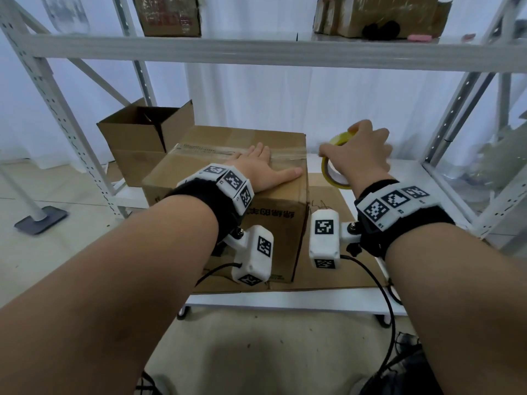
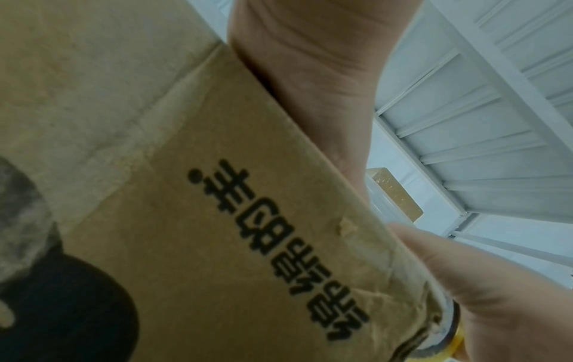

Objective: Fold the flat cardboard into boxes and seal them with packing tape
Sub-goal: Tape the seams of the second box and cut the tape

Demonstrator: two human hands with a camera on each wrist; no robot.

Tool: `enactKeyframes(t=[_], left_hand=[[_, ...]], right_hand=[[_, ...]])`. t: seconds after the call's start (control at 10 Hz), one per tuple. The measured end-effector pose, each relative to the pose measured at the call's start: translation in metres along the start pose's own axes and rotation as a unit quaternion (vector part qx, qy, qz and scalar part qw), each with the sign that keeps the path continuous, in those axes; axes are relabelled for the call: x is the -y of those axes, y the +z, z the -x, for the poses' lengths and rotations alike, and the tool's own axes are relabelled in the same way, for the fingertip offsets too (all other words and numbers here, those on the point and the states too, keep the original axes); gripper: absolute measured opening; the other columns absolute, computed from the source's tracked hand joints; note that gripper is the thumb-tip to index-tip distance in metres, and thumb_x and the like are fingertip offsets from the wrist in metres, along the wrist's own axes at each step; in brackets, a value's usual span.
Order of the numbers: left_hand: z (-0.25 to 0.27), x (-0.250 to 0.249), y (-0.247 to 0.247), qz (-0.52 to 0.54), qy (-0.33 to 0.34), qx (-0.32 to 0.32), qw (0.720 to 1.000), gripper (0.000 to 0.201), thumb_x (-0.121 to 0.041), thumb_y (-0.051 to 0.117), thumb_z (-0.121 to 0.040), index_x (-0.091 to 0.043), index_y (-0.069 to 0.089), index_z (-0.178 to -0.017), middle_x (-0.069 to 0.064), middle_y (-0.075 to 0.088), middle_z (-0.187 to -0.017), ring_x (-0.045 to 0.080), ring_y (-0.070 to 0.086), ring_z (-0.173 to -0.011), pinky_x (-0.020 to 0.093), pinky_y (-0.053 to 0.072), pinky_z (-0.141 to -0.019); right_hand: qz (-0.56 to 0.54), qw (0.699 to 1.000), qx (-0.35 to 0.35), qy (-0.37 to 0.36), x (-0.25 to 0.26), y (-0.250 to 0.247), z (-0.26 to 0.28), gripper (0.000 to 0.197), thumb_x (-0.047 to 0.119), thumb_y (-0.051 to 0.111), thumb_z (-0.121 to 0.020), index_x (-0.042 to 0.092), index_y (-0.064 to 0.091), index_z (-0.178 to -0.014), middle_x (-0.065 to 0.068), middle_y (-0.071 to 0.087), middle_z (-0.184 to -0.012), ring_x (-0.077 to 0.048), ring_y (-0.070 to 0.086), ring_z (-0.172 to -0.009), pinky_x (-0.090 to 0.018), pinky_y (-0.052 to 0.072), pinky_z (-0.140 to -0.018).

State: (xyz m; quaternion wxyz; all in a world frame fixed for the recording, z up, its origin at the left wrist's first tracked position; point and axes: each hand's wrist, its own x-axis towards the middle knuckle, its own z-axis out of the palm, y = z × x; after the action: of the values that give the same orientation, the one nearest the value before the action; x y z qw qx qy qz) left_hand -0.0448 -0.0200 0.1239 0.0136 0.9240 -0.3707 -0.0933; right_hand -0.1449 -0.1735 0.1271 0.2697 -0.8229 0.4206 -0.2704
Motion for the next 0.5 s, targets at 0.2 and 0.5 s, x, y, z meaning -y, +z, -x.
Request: enactKeyframes(t=[0.2,0.5], left_hand=[[-0.003,0.001,0.002,-0.004,0.005,0.003,1.000,0.107,-0.086,0.019,-0.079,-0.013,0.000,-0.154,0.004,-0.003,-0.162,0.018,0.001,-0.149,0.043,0.002,-0.120],[-0.002,-0.003,-0.003,-0.010,0.005,0.010,1.000,0.097,-0.080,0.019,-0.084,-0.017,0.000,-0.155,0.006,-0.004,-0.162,0.022,0.001,-0.149,0.045,0.003,-0.120]], right_hand=[[-0.036,0.998,0.026,0.033,-0.013,0.010,-0.001,0.062,0.044,0.071,-0.073,0.021,0.042,-0.123,-0.008,0.033,-0.129,-0.033,0.036,-0.122,-0.052,0.041,-0.098],[-0.060,0.995,0.066,0.038,-0.022,0.023,0.003,0.064,0.043,0.070,-0.076,0.019,0.040,-0.127,-0.009,0.033,-0.132,-0.033,0.036,-0.124,-0.039,0.038,-0.083]])
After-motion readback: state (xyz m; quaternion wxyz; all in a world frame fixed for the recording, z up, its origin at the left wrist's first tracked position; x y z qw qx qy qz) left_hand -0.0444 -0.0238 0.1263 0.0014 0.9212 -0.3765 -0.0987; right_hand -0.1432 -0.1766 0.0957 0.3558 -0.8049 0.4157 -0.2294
